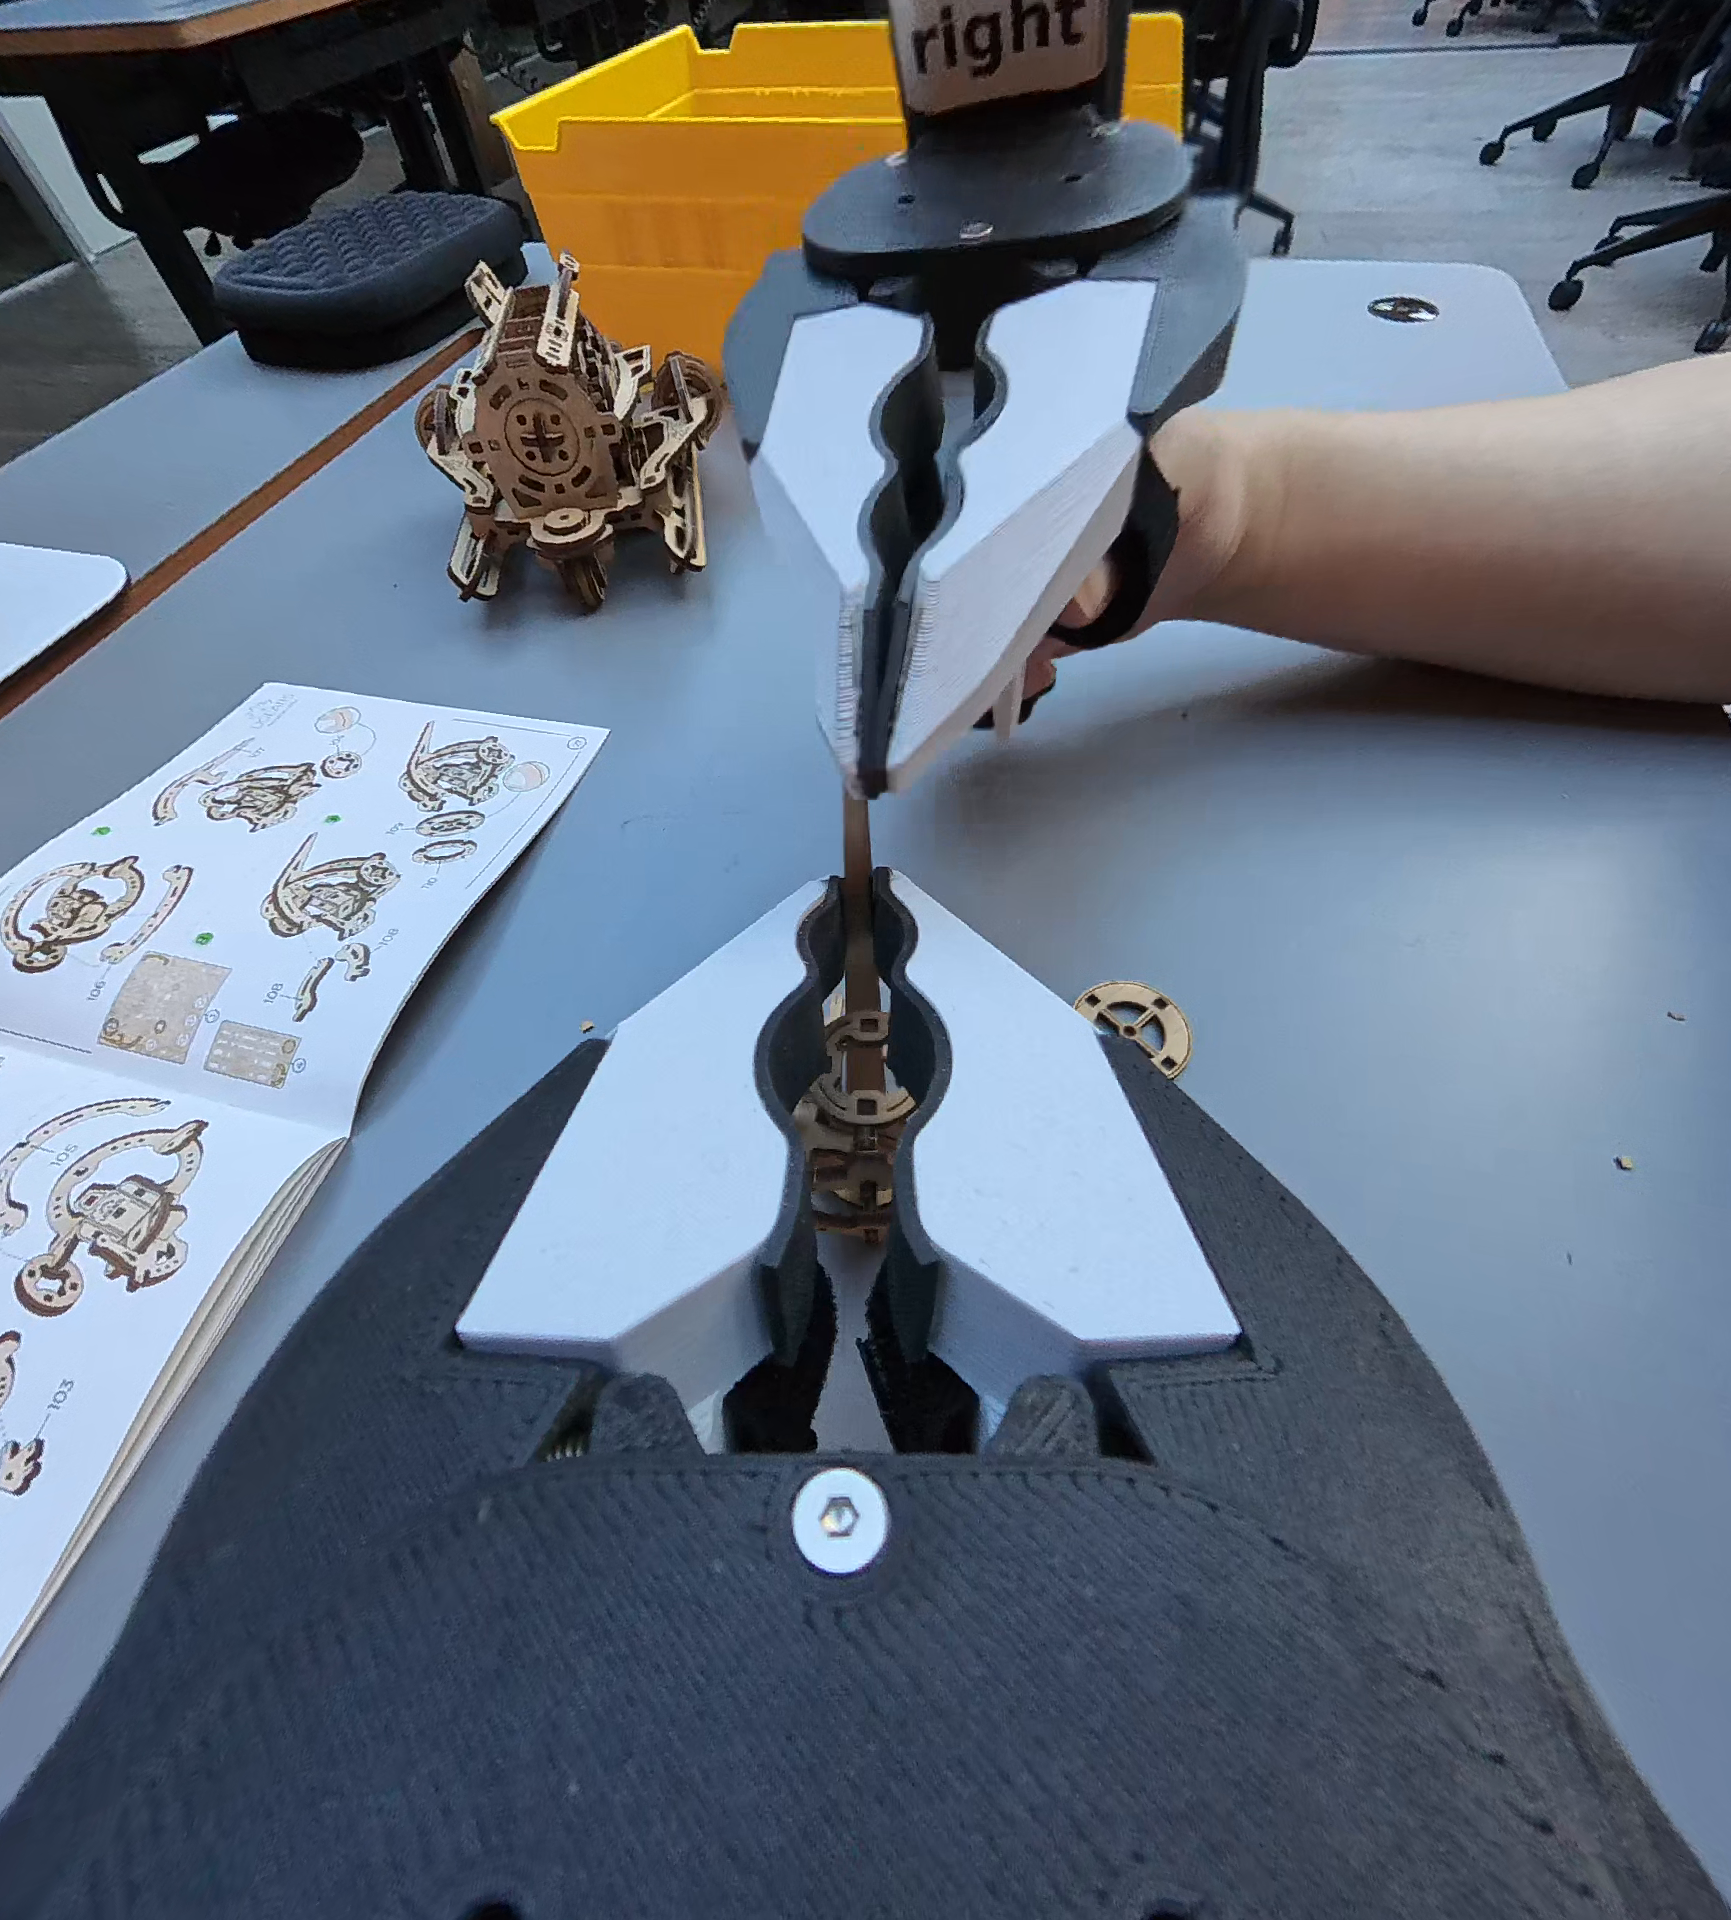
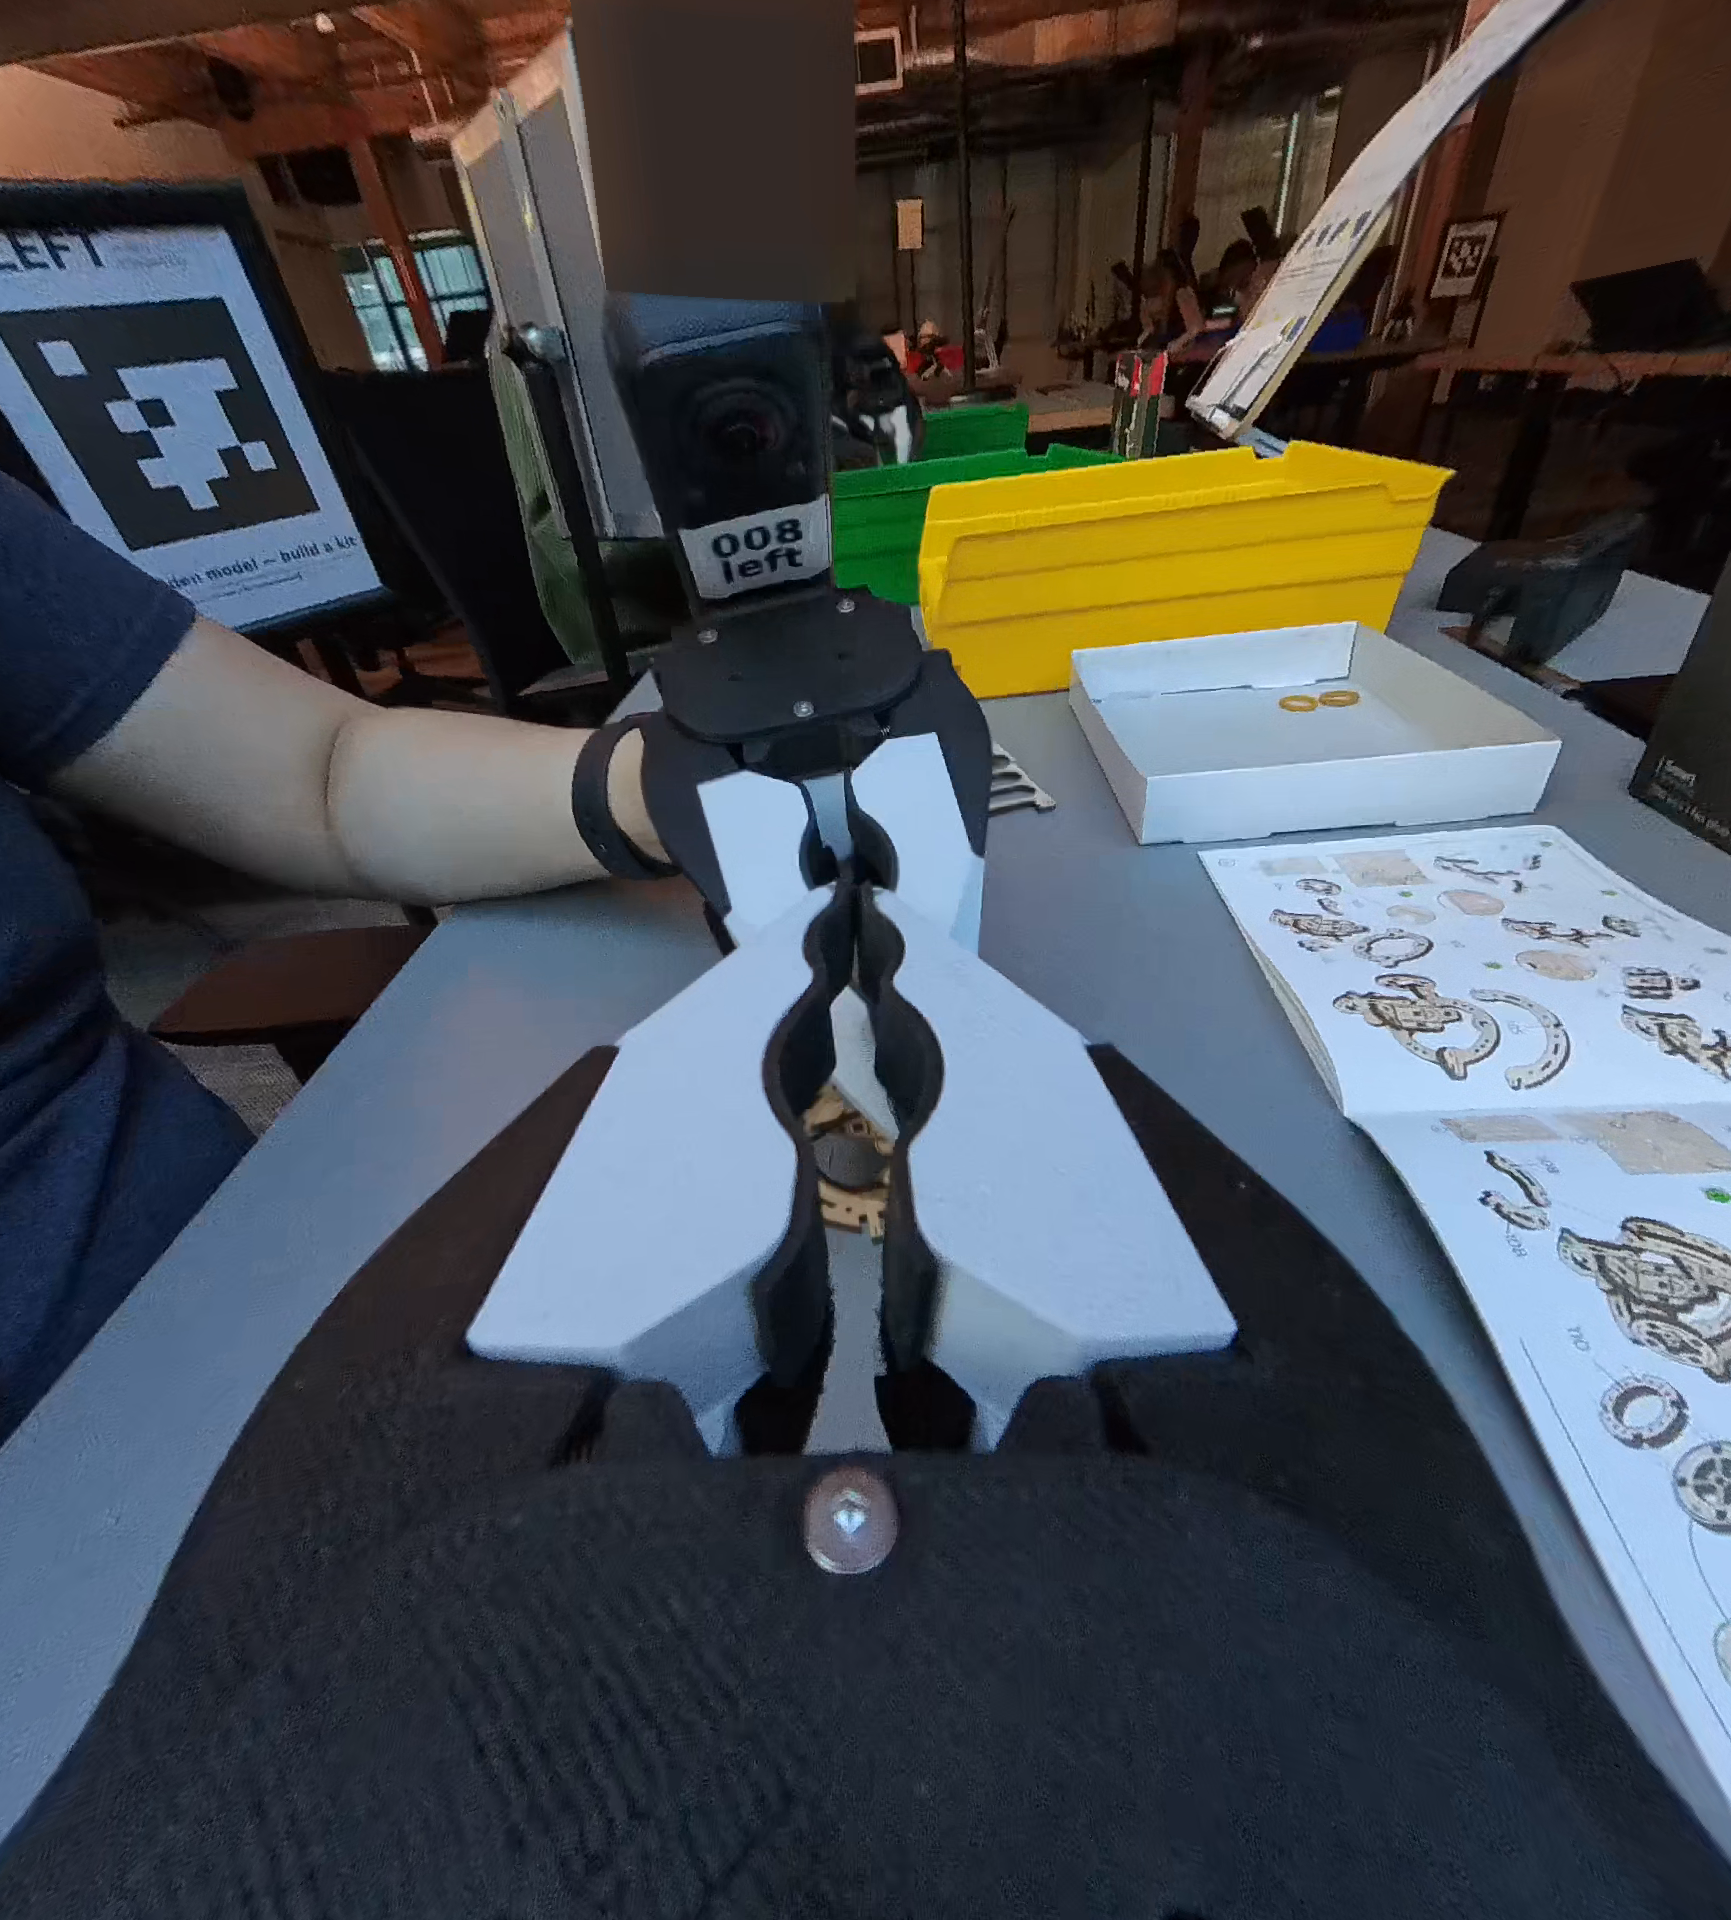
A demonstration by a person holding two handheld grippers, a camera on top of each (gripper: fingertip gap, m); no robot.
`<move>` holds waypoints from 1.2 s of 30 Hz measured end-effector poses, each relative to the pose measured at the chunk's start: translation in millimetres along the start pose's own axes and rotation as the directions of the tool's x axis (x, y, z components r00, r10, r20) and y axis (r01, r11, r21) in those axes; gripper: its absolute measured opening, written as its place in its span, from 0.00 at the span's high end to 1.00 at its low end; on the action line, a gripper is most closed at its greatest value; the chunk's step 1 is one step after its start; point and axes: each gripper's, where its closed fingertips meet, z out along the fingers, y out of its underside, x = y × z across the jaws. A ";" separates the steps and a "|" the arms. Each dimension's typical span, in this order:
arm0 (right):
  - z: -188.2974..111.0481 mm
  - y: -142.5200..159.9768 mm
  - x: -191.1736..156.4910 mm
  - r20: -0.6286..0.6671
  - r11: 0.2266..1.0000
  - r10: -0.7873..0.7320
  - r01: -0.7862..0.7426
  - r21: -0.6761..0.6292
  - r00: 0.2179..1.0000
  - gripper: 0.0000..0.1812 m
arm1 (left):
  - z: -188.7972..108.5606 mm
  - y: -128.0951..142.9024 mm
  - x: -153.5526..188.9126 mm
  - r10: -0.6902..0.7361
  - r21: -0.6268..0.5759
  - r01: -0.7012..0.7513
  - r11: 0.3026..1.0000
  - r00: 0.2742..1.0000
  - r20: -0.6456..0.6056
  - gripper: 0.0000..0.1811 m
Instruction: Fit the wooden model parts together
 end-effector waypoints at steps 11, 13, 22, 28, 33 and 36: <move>-3.2 -13.2 -0.2 0.052 0.990 0.084 -0.090 0.113 0.995 1.00 | -1.6 0.3 -0.9 0.001 0.004 -0.001 1.000 1.000 0.006 0.98; 0.5 -6.7 -3.0 0.095 0.983 0.137 -0.147 0.110 0.986 1.00 | -0.8 0.1 1.1 0.003 0.004 -0.003 1.000 1.000 -0.002 0.98; -5.0 -36.1 -12.6 0.067 0.968 -0.013 -0.004 0.251 0.998 1.00 | -4.6 1.1 -1.8 0.015 0.005 -0.015 1.000 1.000 0.018 0.98; 0.2 -27.1 -14.1 0.080 0.977 -0.013 -0.005 0.215 0.997 1.00 | -2.4 0.5 -1.1 0.027 0.001 -0.027 1.000 0.999 0.023 0.98; -1.2 -23.8 -13.4 0.102 0.977 0.017 -0.038 0.209 0.995 1.00 | -3.8 0.8 -1.4 0.025 0.003 -0.025 1.000 0.999 0.024 0.98; 3.6 -6.3 -6.6 0.129 0.977 0.123 -0.143 0.160 0.984 1.00 | -3.3 0.7 -1.5 0.018 0.005 -0.018 1.000 1.000 0.023 0.98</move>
